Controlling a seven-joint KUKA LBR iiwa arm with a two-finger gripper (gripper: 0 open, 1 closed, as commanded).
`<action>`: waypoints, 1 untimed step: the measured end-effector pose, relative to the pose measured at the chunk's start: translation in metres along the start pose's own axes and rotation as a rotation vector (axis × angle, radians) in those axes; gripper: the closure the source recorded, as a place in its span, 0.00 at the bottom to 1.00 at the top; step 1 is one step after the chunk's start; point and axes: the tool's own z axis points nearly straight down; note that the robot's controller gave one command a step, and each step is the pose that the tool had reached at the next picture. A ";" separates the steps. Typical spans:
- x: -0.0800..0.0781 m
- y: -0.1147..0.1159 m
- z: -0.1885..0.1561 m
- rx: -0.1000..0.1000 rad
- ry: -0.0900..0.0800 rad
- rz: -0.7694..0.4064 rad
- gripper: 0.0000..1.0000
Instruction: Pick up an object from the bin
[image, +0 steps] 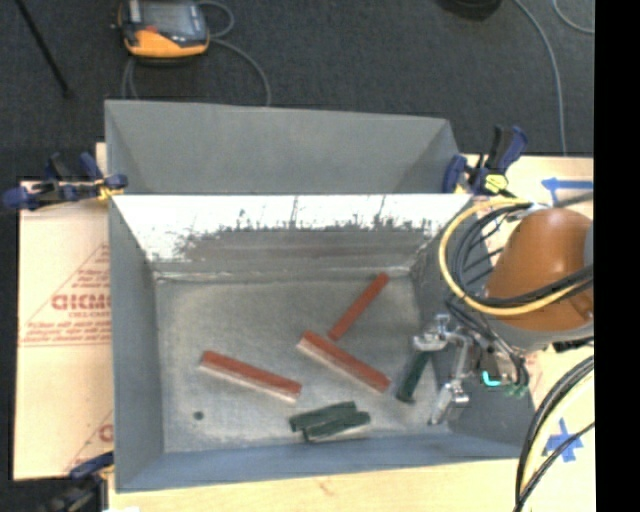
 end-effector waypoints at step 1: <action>-0.002 0.000 -0.003 0.001 -0.007 -0.004 0.00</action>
Offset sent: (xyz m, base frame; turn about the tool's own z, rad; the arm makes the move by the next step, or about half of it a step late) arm 0.0264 -0.0081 -0.0700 0.0315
